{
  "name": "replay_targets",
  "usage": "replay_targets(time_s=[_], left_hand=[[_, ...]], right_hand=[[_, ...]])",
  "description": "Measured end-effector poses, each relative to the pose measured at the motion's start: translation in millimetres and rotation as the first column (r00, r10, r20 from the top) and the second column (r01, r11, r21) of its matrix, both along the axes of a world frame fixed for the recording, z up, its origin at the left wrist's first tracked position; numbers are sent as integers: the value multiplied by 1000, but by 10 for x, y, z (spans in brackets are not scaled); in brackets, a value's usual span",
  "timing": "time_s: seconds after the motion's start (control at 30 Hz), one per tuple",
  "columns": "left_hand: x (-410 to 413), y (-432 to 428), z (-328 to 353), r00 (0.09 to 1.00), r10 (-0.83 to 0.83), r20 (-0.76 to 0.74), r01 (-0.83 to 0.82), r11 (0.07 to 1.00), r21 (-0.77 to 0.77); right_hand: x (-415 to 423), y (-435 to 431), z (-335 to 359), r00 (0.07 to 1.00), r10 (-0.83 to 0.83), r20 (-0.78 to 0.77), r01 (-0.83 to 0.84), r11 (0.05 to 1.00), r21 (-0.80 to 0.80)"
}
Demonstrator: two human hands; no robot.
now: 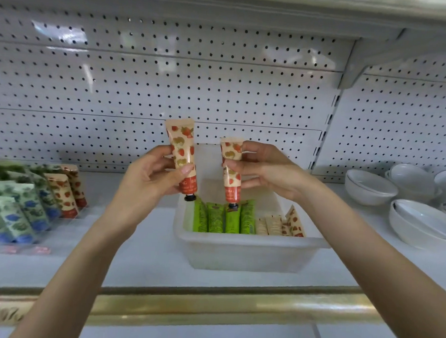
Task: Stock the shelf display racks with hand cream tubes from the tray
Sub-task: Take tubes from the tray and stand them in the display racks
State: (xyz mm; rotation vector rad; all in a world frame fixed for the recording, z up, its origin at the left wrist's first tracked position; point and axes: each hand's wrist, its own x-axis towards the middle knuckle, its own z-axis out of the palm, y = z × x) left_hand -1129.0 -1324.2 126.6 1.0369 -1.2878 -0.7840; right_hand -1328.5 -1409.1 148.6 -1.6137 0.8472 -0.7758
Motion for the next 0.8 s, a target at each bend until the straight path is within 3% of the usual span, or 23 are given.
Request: replay_targets(time_s=[0.4, 0.8], left_hand=[[446, 471, -125, 979, 200, 29, -201, 979, 33], [1212, 596, -143, 974, 208, 92, -209, 978, 9]], right_hand=[[477, 207, 3, 999, 31, 13, -30, 995, -94], [1322, 443, 20, 997, 18, 71, -7, 987, -158]])
